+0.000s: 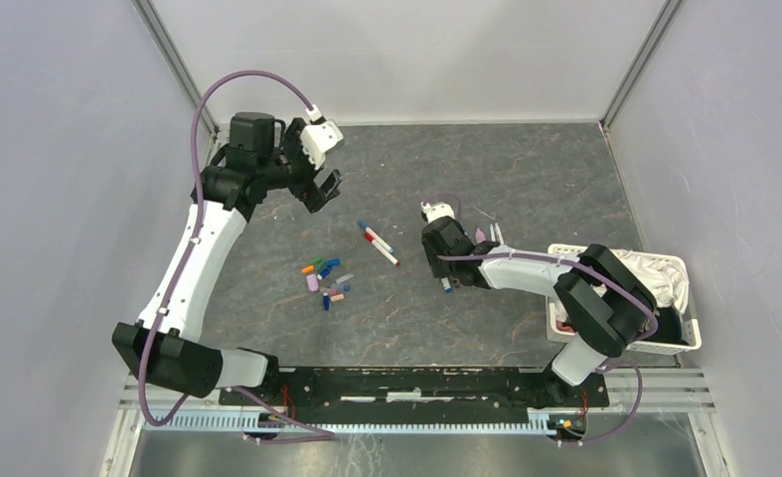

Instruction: Open the pen caps

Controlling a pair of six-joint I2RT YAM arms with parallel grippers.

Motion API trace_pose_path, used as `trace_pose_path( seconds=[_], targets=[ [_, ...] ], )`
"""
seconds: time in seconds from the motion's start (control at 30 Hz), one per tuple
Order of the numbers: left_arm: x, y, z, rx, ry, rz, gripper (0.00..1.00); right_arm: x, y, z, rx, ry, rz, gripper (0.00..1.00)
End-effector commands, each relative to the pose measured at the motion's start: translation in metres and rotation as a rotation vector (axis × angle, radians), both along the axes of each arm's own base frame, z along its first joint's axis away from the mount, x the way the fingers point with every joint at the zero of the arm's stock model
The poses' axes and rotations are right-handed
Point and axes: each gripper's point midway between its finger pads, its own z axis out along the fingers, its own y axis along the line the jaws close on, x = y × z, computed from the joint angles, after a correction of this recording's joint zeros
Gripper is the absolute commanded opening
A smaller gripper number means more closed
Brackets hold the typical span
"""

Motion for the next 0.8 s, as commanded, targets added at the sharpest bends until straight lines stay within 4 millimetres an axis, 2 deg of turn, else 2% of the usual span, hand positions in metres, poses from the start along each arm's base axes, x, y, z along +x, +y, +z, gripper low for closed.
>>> trace_pose_path(
  seconds=[0.0, 0.1, 0.17, 0.23, 0.37, 0.5, 0.67, 0.77],
  targets=[
    [0.004, -0.008, -0.004, -0.101, 0.088, 0.060, 1.00, 0.020, 0.014, 0.045, 0.029, -0.105, 0.035, 0.39],
    [-0.005, -0.014, -0.012, -0.113, 0.147, 0.022, 1.00, 0.031, 0.033, 0.067, 0.056, -0.144, 0.096, 0.44],
    [-0.012, -0.016, -0.016, -0.123, 0.176, 0.006, 1.00, 0.041, 0.049, 0.080, 0.085, -0.175, 0.149, 0.51],
    [-0.018, -0.019, -0.017, -0.137, 0.198, -0.013, 1.00, 0.049, 0.068, 0.087, 0.110, -0.187, 0.211, 0.52],
    [-0.024, -0.021, -0.011, -0.192, 0.238, -0.007, 1.00, 0.067, 0.105, 0.077, 0.106, -0.152, 0.310, 0.52],
    [-0.027, -0.019, -0.004, -0.229, 0.262, 0.019, 1.00, 0.080, 0.127, 0.056, 0.085, -0.113, 0.363, 0.49],
    [-0.028, -0.010, -0.009, -0.229, 0.282, 0.072, 1.00, 0.079, 0.141, 0.032, 0.098, -0.071, 0.401, 0.43],
    [-0.030, -0.009, -0.012, -0.227, 0.286, 0.070, 1.00, 0.079, 0.141, 0.019, 0.092, -0.050, 0.396, 0.42]
  ],
)
